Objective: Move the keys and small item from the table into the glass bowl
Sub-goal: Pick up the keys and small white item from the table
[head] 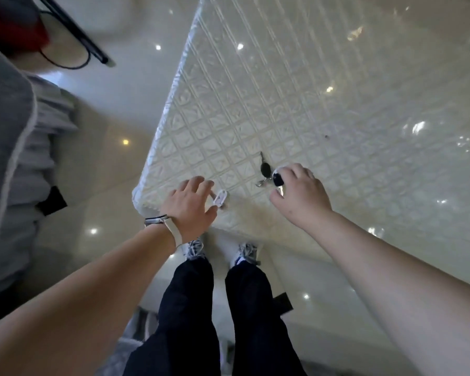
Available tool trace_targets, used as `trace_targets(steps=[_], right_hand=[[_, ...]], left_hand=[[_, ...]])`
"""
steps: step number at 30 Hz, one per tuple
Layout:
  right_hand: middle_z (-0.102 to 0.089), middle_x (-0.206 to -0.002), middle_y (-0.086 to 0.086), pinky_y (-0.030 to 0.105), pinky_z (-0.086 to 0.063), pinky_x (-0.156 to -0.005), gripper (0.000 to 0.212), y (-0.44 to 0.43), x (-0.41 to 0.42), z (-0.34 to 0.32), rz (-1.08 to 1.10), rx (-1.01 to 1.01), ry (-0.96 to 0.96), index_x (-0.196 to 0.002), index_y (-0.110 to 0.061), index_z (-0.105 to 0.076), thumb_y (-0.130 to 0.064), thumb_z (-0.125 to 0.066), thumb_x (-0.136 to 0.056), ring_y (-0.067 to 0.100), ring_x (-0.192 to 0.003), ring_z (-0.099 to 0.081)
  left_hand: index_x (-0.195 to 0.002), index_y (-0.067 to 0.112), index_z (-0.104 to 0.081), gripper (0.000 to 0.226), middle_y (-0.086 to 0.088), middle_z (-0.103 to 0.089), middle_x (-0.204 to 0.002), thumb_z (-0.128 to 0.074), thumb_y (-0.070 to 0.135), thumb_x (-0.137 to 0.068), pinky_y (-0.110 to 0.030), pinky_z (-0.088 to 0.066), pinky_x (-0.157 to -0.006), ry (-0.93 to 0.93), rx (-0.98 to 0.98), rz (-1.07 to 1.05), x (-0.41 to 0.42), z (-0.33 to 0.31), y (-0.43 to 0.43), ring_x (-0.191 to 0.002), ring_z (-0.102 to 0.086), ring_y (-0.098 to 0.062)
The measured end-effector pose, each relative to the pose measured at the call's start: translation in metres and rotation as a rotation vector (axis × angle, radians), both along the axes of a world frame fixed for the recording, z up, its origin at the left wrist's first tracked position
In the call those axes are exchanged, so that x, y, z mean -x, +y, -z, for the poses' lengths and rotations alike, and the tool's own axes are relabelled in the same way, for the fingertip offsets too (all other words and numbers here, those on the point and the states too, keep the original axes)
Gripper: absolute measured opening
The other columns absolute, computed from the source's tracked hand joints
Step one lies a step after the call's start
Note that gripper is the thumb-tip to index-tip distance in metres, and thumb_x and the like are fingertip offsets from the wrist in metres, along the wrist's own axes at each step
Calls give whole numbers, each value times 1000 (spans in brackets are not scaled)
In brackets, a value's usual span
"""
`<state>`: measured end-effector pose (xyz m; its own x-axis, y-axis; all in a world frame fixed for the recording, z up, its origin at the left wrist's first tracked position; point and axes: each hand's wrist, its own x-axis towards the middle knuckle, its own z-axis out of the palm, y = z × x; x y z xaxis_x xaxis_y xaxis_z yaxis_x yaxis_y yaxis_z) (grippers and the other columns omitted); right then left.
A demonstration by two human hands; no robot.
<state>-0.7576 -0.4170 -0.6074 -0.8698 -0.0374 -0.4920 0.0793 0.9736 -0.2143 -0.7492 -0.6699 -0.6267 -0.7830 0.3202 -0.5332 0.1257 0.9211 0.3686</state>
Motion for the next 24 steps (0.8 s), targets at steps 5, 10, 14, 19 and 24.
trace_targets(steps=[5,10,14,19,24], right_hand=[[-52,-130,12,46,-41,-88,57,6,-3,51,-35,-50,58,-122,-10,-51,-39,-62,-75,35,-115,-46],[-57,-118,13,47,-43,-84,46,13,-3,79,-34,-63,119,-112,-10,-59,-34,-67,-73,36,-108,-47],[-60,-103,15,46,-42,-78,25,12,3,90,-26,-51,184,-91,-8,-63,-27,-68,-75,38,-100,-49],[-62,-97,15,45,-40,-77,13,13,4,93,-21,-19,190,-82,-6,-63,-19,-62,-80,37,-96,-51],[-63,-79,13,37,-34,-63,9,13,-1,75,75,168,162,-76,-8,-55,-14,-59,-81,34,-75,-56]], left_hand=[[-131,18,-39,59,-9,-44,-138,-55,49,-83,-47,-40,-96,20,19,-22,-9,46,10,-126,-38,-32],[-113,11,-58,45,-13,-52,-126,-65,39,-79,-49,-39,-89,152,17,-68,-13,63,21,-115,-41,-36],[-98,9,-65,29,-12,-58,-115,-67,28,-77,-49,-42,-84,193,-24,-61,-17,72,27,-111,-45,-36],[-84,12,-64,11,-7,-62,-96,-64,22,-79,-43,-44,-75,171,-51,-78,-20,75,34,-99,-50,-33],[-80,14,-60,5,-3,-66,-80,-60,15,-85,-34,-41,-68,112,-161,-176,-18,61,37,-84,-54,-28]])
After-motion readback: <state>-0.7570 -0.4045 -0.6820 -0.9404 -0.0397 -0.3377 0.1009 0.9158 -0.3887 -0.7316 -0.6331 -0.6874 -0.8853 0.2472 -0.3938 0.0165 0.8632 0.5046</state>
